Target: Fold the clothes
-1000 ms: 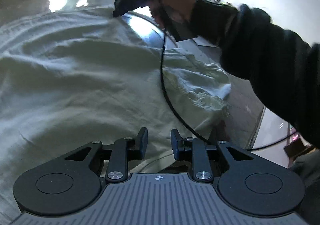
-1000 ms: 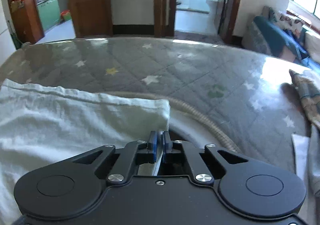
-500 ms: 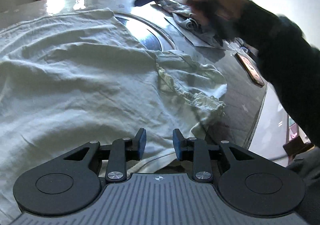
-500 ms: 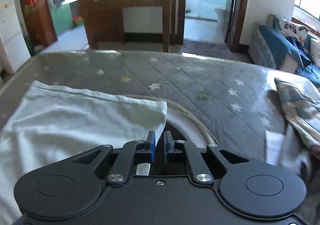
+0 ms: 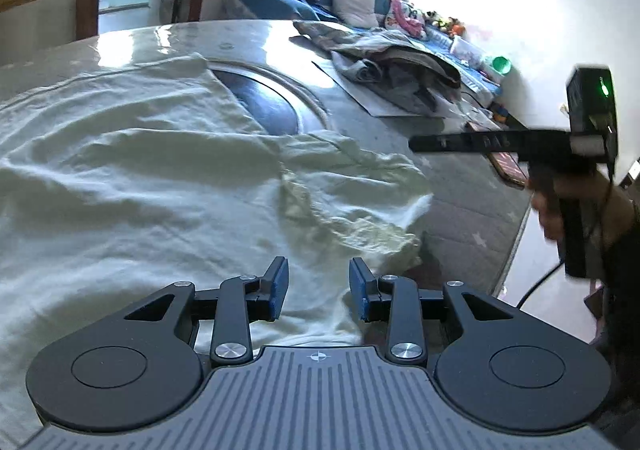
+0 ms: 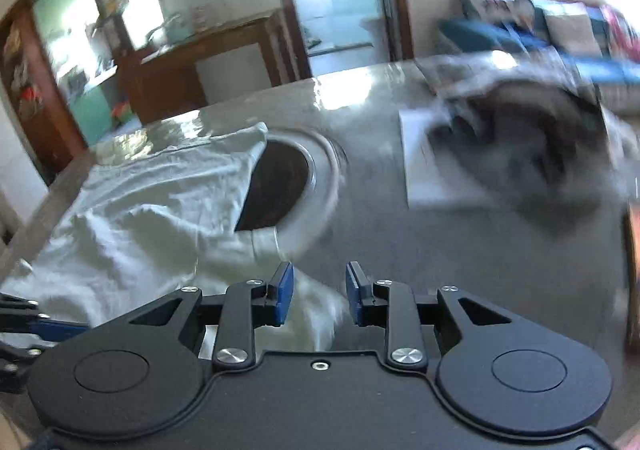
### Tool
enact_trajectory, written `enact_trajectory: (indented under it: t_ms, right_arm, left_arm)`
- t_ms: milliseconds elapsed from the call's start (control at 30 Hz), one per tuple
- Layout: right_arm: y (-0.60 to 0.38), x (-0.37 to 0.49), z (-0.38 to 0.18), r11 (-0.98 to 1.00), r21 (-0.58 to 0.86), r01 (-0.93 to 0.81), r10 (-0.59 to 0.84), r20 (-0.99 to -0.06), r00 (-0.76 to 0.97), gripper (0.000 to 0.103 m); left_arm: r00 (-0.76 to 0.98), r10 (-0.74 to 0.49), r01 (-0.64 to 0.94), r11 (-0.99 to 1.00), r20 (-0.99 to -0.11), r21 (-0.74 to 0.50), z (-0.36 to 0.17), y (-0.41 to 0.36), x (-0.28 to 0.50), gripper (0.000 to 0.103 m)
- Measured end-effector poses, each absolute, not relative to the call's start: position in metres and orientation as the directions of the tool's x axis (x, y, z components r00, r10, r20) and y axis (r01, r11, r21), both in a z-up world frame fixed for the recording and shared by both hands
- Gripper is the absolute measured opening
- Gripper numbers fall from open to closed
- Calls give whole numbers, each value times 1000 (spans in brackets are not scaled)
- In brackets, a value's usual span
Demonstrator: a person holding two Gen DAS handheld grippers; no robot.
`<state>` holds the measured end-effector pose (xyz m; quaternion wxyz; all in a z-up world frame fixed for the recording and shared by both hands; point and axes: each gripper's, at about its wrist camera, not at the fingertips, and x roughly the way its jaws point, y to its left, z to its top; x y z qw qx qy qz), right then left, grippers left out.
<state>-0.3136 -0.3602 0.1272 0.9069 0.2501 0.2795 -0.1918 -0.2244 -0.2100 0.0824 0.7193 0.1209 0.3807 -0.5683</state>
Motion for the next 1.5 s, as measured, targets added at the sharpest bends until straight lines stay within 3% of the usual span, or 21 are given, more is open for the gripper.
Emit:
enact_trajectory:
  t_ms: [667, 733, 833, 1200, 1500]
  right_arm:
    - [-357, -332, 95, 729, 479, 488, -151, -584, 798, 30]
    - [-357, -333, 95, 729, 491, 478, -144, -572, 807, 13]
    - [-355, -335, 100, 733, 508, 452, -137, -541, 830, 4]
    - [-319, -316, 144, 806, 541, 239, 20, -429, 903, 4]
    - [-288, -266, 144, 826, 557, 86, 214, -451, 866, 4]
  left_arm:
    - [31, -720, 965, 202, -693, -166, 68, -251, -261, 36]
    - [33, -718, 969, 193, -695, -154, 65, -252, -265, 39]
    - [35, -713, 974, 181, -700, -136, 62, -253, -270, 42]
    - [28, -721, 972, 181, -693, -149, 55, -248, -272, 46]
    - [16, -736, 968, 181, -677, -175, 53, -235, -273, 48]
